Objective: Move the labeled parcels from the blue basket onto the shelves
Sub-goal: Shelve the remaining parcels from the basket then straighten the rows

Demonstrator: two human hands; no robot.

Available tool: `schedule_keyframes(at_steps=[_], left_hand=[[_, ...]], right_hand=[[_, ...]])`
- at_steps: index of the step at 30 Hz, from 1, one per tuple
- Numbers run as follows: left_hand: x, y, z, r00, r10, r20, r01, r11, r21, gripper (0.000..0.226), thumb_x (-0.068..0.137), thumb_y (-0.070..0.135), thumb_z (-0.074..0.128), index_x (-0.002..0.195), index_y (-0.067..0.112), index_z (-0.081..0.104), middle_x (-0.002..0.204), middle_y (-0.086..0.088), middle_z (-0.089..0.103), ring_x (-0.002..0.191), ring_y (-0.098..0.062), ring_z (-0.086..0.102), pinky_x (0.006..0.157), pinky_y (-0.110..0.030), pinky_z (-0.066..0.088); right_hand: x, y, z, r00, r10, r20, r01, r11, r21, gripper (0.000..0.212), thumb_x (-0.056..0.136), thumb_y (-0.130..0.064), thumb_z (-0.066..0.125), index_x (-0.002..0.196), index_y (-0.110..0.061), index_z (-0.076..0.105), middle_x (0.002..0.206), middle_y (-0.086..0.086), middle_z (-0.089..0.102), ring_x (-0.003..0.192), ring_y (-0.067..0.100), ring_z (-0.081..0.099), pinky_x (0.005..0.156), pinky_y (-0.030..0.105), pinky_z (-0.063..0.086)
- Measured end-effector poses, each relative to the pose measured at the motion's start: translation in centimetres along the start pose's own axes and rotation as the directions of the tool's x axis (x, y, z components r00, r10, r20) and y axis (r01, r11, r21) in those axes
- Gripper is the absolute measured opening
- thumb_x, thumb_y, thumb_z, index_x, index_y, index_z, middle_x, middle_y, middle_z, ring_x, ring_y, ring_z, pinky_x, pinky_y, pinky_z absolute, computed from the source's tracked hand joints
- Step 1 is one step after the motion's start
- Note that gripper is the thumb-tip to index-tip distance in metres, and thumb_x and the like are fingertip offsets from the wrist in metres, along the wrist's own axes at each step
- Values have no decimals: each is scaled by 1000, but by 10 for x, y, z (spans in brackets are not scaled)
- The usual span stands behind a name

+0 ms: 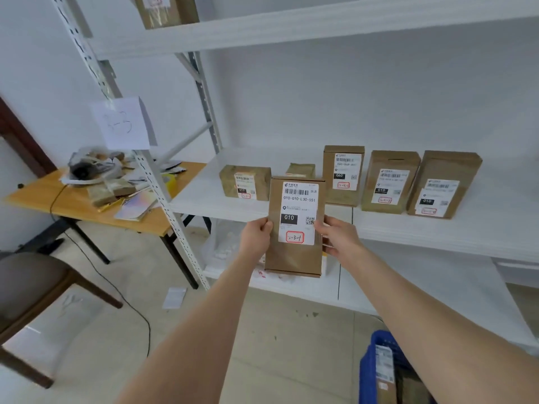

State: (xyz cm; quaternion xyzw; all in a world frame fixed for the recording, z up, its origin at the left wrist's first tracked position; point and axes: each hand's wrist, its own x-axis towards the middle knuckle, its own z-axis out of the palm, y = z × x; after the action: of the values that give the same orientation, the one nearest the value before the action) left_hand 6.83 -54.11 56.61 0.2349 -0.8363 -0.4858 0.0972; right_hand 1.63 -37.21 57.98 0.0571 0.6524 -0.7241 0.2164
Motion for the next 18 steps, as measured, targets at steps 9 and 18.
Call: schedule_keyframes(at_steps=[9,18], left_hand=[[79,-5,-20,996,-43,-83,43,999,-1,27,97,15,43,94,3,66,98,-22,67,79,-24,52,78,-41,49],[129,1,-46,993,-25,-113,27,999,18,30,98,16,42,113,4,65,109,-20,66,97,-36,59,83,-39,49]], right_hand=[[78,-23,40,998,16,65,-17,1000,13,35,88,-3,64,122,-9,62,110,10,69,89,21,66,83,35,55],[126,-37,80,997,-10,71,9,1000,15,36,90,-7,63,125,-13,61,104,2,70,106,21,65,98,41,49]])
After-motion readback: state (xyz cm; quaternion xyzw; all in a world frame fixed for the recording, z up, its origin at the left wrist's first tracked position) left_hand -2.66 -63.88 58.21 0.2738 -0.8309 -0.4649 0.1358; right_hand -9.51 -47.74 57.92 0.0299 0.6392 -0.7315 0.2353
